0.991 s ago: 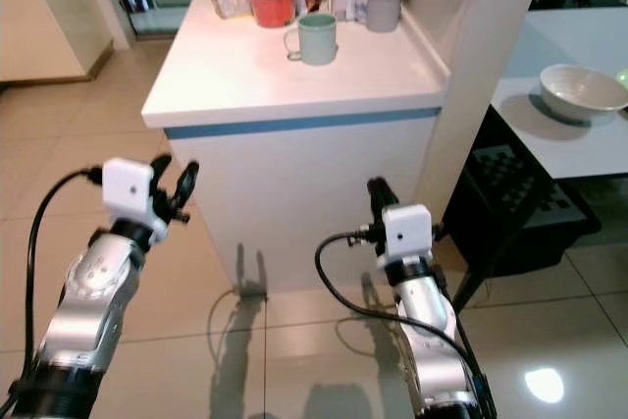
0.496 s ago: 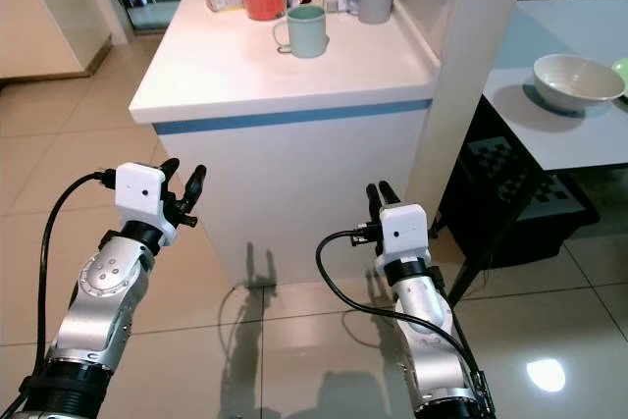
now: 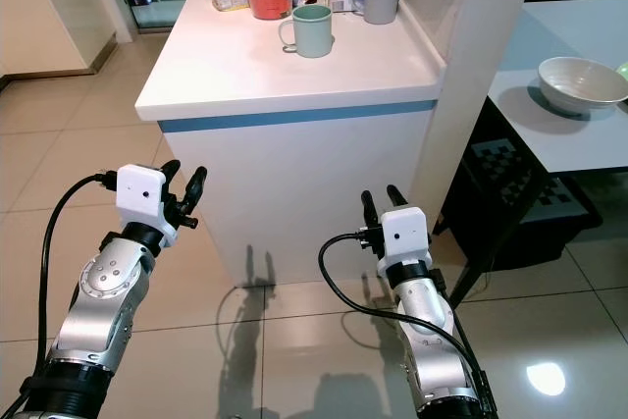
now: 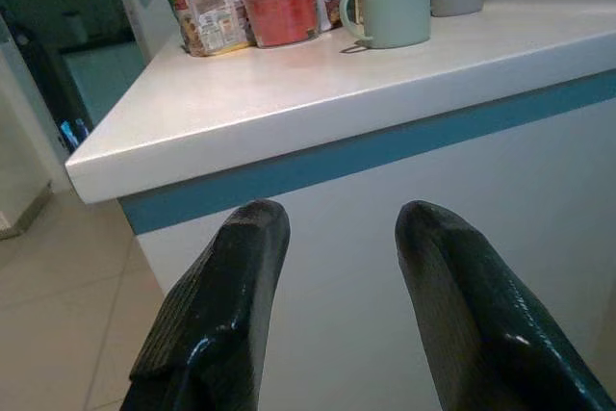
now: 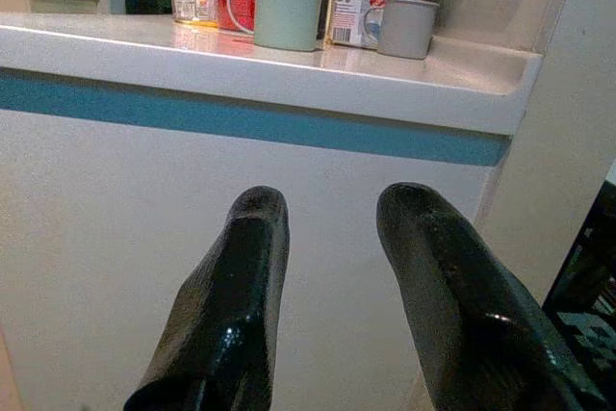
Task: Setting the table
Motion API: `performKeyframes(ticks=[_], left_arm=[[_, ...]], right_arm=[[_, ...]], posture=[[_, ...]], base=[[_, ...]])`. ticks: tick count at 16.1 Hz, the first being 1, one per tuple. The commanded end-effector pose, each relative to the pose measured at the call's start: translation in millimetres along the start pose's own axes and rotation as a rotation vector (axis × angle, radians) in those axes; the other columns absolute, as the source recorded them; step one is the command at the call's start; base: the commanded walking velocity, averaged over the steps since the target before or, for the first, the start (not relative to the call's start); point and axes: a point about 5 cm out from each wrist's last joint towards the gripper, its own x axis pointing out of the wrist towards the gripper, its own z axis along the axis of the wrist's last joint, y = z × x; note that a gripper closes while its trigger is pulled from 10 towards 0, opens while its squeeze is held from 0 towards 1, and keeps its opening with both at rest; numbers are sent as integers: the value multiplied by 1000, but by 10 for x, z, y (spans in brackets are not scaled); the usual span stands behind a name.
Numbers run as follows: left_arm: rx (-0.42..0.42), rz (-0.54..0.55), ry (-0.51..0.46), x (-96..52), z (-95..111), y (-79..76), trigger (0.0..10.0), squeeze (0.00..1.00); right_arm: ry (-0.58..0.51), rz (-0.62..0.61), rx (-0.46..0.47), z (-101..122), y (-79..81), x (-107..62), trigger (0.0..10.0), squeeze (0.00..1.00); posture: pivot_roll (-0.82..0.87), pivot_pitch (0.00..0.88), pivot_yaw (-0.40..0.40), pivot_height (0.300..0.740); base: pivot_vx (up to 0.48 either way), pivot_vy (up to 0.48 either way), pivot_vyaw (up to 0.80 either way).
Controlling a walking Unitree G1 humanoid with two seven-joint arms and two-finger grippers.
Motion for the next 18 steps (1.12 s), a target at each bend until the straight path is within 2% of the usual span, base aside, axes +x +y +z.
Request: performKeyframes(ticks=[1, 11, 14, 15, 18], left_arm=[[-13, 8, 21, -48, -42, 55, 10000, 0], [-14, -46, 48, -88, -90, -4, 10000, 0], [-13, -44, 45, -66, -73, 8, 10000, 0], [-17, -45, 44, -65, -72, 8, 10000, 0], [-30, -58, 3, -71, -14, -15, 10000, 0]], right_arm=[[-5, 12, 1, 1, 29, 22, 10000, 1000], [-4, 13, 1, -27, 25, -23, 10000, 1000], [2, 23, -45, -33, 48, -21, 10000, 1000], [-2, 25, -42, -30, 54, -21, 10000, 0], [-43, 0, -88, 16, 45, -19, 10000, 0]], posture=[[15, 0, 71, 740], [0, 0, 86, 740], [-1, 0, 91, 740], [-1, 0, 91, 740], [-1, 0, 86, 740]], base=[[0, 0, 0], [0, 0, 0], [0, 0, 0], [0, 0, 0], [420, 117, 0]])
